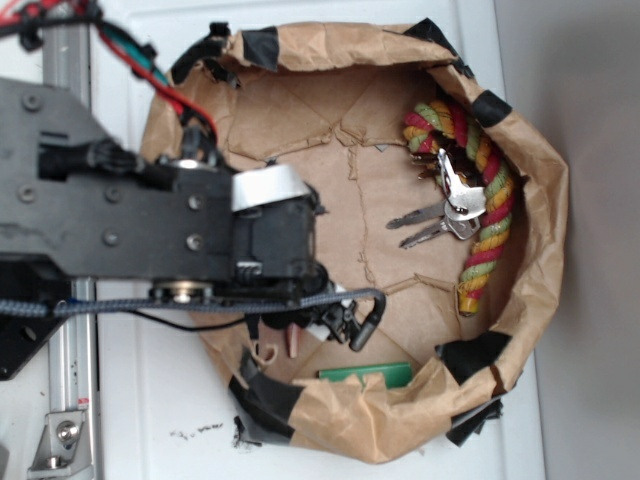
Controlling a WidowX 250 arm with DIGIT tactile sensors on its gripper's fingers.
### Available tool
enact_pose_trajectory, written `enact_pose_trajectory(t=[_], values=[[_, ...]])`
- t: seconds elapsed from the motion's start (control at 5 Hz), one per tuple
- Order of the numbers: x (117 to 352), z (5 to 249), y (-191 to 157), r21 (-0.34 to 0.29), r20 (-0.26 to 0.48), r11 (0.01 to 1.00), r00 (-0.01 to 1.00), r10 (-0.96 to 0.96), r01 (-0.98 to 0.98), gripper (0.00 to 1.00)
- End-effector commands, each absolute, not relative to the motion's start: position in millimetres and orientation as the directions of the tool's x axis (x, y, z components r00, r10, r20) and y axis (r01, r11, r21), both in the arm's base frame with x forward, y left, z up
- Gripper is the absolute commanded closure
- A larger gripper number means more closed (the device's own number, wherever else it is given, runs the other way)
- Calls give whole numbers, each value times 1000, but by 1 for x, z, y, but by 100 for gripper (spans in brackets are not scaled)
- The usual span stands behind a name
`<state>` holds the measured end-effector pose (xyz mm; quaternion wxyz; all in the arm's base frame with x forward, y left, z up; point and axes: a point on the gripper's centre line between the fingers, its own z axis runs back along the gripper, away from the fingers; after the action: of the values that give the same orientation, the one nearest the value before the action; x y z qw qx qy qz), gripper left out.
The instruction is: Grab the shell.
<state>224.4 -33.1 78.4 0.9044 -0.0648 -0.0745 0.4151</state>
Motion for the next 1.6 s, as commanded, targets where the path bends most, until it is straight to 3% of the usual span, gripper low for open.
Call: enact_pose_trajectory(t=[0.0,0.2,0.4,0.6,0.8,1.0,1.2,1.4], values=[[241,33,-47,-173,85,704,701,708,-689,0],[246,19,-45,-121,64,725,723,687,-678,4],[246,23,-43,-84,73,736,733,676,-671,100],[257,58,-34,-93,135,806,794,592,-585,100],[268,109,-11,-116,247,875,839,485,-471,100],[271,159,9,-161,286,950,909,303,-266,100],[265,200,21,-75,356,996,931,76,-52,100],[266,193,12,-3,324,1000,946,-17,19,100]])
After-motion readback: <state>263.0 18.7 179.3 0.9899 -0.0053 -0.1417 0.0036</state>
